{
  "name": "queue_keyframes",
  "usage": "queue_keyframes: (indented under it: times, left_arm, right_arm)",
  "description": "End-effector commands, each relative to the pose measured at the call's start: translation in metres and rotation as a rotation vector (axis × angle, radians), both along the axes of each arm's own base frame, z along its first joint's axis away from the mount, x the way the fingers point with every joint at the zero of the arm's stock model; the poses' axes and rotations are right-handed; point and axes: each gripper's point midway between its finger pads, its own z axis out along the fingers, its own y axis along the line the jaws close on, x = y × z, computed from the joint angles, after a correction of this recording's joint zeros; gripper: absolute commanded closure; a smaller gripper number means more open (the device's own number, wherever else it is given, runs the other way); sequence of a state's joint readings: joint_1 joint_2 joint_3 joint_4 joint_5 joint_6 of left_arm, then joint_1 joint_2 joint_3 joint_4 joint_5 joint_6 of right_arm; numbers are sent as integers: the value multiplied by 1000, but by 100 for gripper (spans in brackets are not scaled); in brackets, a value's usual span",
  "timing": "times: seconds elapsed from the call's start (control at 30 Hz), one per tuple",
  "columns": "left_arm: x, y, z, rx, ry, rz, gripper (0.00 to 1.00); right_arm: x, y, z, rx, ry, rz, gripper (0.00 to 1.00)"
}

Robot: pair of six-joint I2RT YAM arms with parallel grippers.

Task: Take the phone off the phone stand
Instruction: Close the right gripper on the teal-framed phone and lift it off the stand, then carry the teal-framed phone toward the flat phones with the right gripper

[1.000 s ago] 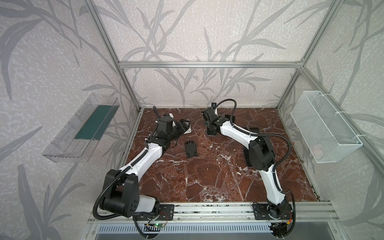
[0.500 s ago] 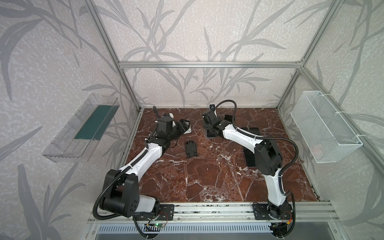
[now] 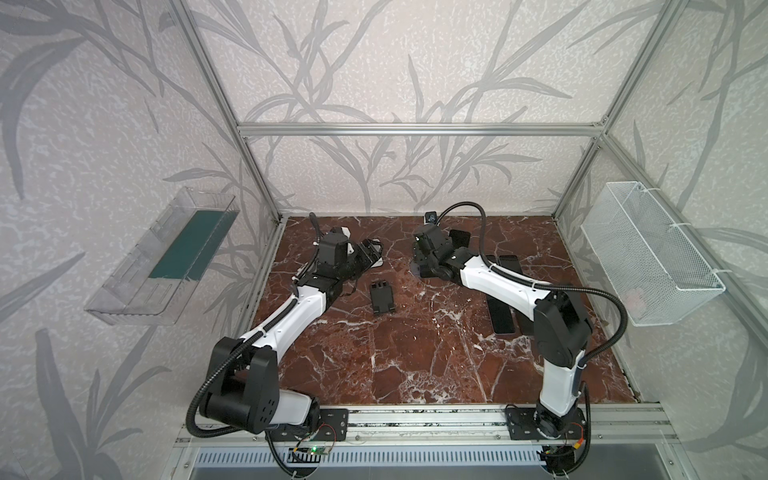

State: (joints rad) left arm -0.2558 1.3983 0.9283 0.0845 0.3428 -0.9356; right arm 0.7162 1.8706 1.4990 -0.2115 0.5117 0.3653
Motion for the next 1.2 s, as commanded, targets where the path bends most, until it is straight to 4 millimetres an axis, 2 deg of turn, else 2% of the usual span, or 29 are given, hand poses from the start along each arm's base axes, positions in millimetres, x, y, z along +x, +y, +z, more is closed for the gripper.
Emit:
queue_keyframes:
  times: [0.0, 0.13, 0.3, 0.43, 0.83, 1.17]
  left_arm:
    - [5, -7, 18, -16, -50, -16, 21]
    - [5, -8, 18, -17, -49, -21, 21]
    - [3, -12, 17, -13, -47, -30, 21]
    - [2, -16, 17, -8, -49, -41, 21]
    - [-1, -28, 11, -1, -30, -72, 21]
    - [-2, -31, 7, 15, -22, -81, 21]
  right_arm:
    - [-14, -12, 57, 56, -117, 7, 37]
    - [-36, -35, 62, 32, -124, 10, 37]
    - [-59, -59, 50, -8, -81, 23, 37]
    - [-75, -74, 33, -25, -26, 43, 37]
    - [-109, -91, -23, -27, 163, 129, 36]
    - [-121, -96, -66, 20, 341, 192, 36]
